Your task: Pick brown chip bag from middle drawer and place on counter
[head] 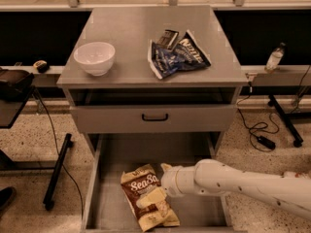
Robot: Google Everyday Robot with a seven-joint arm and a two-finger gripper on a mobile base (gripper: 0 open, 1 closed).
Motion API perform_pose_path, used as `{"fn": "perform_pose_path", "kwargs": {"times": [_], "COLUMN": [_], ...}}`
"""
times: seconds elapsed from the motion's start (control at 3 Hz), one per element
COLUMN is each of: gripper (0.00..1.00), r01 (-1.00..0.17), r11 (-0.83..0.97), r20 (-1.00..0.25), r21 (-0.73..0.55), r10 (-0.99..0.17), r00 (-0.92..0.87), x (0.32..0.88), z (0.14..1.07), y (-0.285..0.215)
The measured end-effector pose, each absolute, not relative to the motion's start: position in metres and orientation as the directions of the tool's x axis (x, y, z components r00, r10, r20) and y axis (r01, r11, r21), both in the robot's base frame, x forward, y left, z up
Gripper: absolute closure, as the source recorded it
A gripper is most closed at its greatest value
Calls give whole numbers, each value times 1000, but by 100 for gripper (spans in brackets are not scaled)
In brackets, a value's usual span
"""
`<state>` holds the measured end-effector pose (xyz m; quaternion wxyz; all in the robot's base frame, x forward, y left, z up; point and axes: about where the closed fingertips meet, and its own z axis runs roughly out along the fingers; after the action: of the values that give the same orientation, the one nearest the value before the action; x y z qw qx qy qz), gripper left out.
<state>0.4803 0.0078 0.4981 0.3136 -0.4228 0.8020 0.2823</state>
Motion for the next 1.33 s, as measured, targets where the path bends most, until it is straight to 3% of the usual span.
{"fn": "perform_pose_path", "kwargs": {"times": [0.67,1.0,1.33], "gripper": [0,16,40], "r01": [-839,-821,-814], "r11": [507,527,526], "r20": [-679,-659,-672], "r21": [198,218,246], "r10": [-546,-541,-514], "r00": [-491,-522,-534], "x": [470,467,466], "z": [412,393,391], "y": [26,28,33]}}
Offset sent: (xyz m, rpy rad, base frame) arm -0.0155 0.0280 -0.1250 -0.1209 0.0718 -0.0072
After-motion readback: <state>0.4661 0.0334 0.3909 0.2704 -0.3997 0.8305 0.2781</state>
